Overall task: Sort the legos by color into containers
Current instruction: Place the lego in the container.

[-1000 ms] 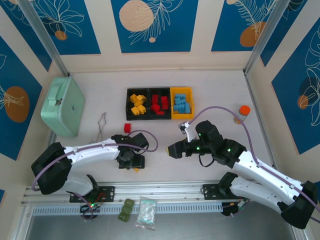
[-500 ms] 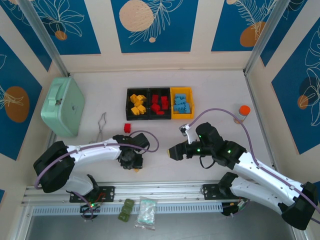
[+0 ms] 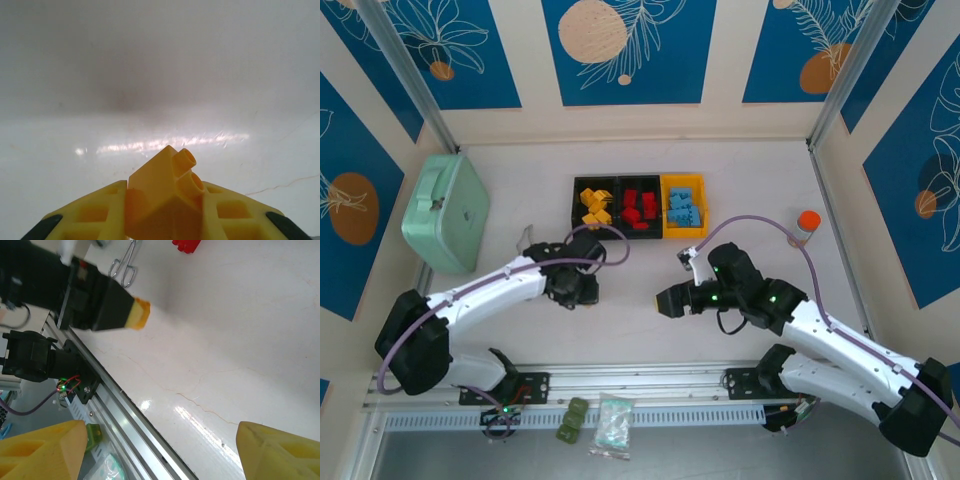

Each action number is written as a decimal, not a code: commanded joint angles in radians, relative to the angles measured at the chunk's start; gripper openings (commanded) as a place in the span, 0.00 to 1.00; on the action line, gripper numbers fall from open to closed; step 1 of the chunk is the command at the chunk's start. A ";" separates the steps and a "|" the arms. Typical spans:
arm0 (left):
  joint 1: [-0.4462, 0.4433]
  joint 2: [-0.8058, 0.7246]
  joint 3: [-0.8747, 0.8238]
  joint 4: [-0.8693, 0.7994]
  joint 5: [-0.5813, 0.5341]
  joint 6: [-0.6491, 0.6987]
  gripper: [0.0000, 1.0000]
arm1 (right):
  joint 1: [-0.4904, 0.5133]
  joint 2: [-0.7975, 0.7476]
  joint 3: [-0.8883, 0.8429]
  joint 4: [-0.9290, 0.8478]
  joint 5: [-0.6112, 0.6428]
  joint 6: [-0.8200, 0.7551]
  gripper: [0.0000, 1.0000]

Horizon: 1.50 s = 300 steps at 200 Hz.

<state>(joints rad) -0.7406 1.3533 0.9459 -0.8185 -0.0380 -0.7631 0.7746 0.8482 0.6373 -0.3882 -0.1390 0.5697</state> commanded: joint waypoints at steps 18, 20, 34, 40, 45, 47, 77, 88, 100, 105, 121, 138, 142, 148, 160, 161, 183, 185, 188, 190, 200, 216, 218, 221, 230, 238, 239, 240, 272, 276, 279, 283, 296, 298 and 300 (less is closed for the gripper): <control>0.117 0.037 0.161 -0.012 -0.041 0.130 0.21 | -0.003 0.009 -0.014 0.036 -0.011 0.023 0.78; 0.121 0.041 0.170 -0.009 -0.042 0.133 0.21 | -0.003 0.009 -0.014 0.037 -0.010 0.025 0.78; 0.157 0.083 0.228 0.010 -0.036 0.159 0.21 | -0.002 0.012 -0.017 0.049 -0.010 0.033 0.78; 0.171 0.104 0.254 0.017 -0.034 0.171 0.21 | -0.001 0.014 -0.019 0.052 -0.008 0.036 0.78; 0.182 0.124 0.276 0.021 -0.030 0.179 0.21 | -0.002 0.017 -0.018 0.055 -0.007 0.038 0.78; 0.186 0.132 0.284 0.024 -0.028 0.181 0.21 | -0.001 0.017 -0.019 0.055 -0.007 0.040 0.78; 0.239 0.287 0.419 0.032 -0.022 0.227 0.21 | 0.010 0.029 -0.027 0.069 0.002 0.052 0.78; 0.253 0.350 0.479 0.034 -0.019 0.239 0.21 | 0.013 0.029 -0.030 0.071 0.010 0.059 0.78; 0.265 0.413 0.542 0.036 -0.014 0.249 0.21 | 0.015 0.028 -0.031 0.066 0.015 0.065 0.78; 0.271 0.440 0.573 0.030 -0.011 0.250 0.20 | 0.015 0.028 -0.030 0.062 0.015 0.067 0.78; 0.280 0.521 0.670 0.012 -0.007 0.263 0.20 | 0.019 0.022 -0.021 0.037 0.022 0.069 0.78; 0.292 0.602 0.770 -0.011 -0.017 0.275 0.20 | 0.023 0.003 -0.016 0.011 0.040 0.070 0.78; 0.295 0.621 0.792 -0.019 -0.017 0.277 0.21 | 0.022 -0.005 -0.016 0.005 0.044 0.070 0.78; 0.299 0.648 0.823 -0.029 -0.019 0.281 0.21 | 0.022 -0.012 -0.014 -0.002 0.051 0.072 0.78; 0.305 0.699 0.880 -0.046 -0.010 0.285 0.23 | 0.023 -0.024 -0.012 -0.019 0.060 0.074 0.78; 0.304 0.702 0.884 -0.047 -0.009 0.286 0.23 | 0.023 -0.025 -0.012 -0.020 0.060 0.074 0.78; 0.307 0.764 0.958 -0.074 0.000 0.292 0.35 | 0.023 -0.038 -0.008 -0.041 0.068 0.076 0.78; 0.307 0.768 0.963 -0.076 0.002 0.291 0.37 | 0.023 -0.038 -0.007 -0.041 0.069 0.076 0.78; 0.307 0.771 0.970 -0.080 0.004 0.291 0.40 | 0.022 -0.038 -0.006 -0.042 0.070 0.078 0.78; 0.307 0.773 0.974 -0.082 0.005 0.290 0.41 | 0.023 -0.039 -0.007 -0.042 0.070 0.078 0.78; 0.307 0.773 0.980 -0.084 0.014 0.289 0.46 | 0.023 -0.038 -0.007 -0.042 0.072 0.079 0.78; 0.305 0.746 0.971 -0.078 0.017 0.289 0.53 | 0.023 -0.032 -0.008 -0.031 0.071 0.078 0.78; 0.305 0.743 0.969 -0.078 0.017 0.289 0.53 | 0.023 -0.030 -0.008 -0.030 0.070 0.079 0.78; 0.305 0.735 0.965 -0.077 0.016 0.288 0.54 | 0.022 -0.027 -0.007 -0.027 0.069 0.077 0.78; 0.304 0.710 0.949 -0.072 0.018 0.290 0.56 | 0.023 -0.015 -0.003 -0.020 0.066 0.072 0.78; 0.303 0.684 0.932 -0.069 0.017 0.291 0.56 | 0.023 -0.003 0.001 -0.014 0.061 0.070 0.78; 0.304 0.680 0.929 -0.069 0.017 0.291 0.57 | 0.023 -0.001 0.001 -0.014 0.061 0.069 0.78; 0.304 0.677 0.926 -0.068 0.017 0.291 0.57 | 0.023 0.001 0.002 -0.013 0.060 0.068 0.78; 0.303 0.528 0.785 -0.020 0.007 0.294 0.59 | 0.023 0.054 0.021 0.014 0.044 0.055 0.78; 0.303 0.509 0.764 -0.014 0.003 0.295 0.59 | 0.023 0.060 0.022 0.019 0.042 0.054 0.78; 0.303 0.496 0.749 -0.011 0.003 0.295 0.60 | 0.023 0.065 0.023 0.022 0.040 0.053 0.78; 0.303 0.477 0.729 -0.006 -0.001 0.298 0.60 | 0.024 0.071 0.025 0.027 0.038 0.052 0.78; 0.304 0.423 0.671 -0.001 -0.011 0.303 0.61 | 0.025 0.090 0.036 0.035 0.029 0.047 0.78; 0.304 0.415 0.662 -0.001 -0.013 0.304 0.61 | 0.025 0.092 0.037 0.036 0.029 0.045 0.78; 0.305 0.409 0.653 -0.001 -0.014 0.305 0.61 | 0.025 0.095 0.038 0.037 0.029 0.043 0.78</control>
<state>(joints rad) -0.4431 1.8660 1.6779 -0.8352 -0.0349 -0.4873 0.7929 0.9215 0.6247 -0.3832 -0.0826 0.6346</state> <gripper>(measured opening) 0.608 0.782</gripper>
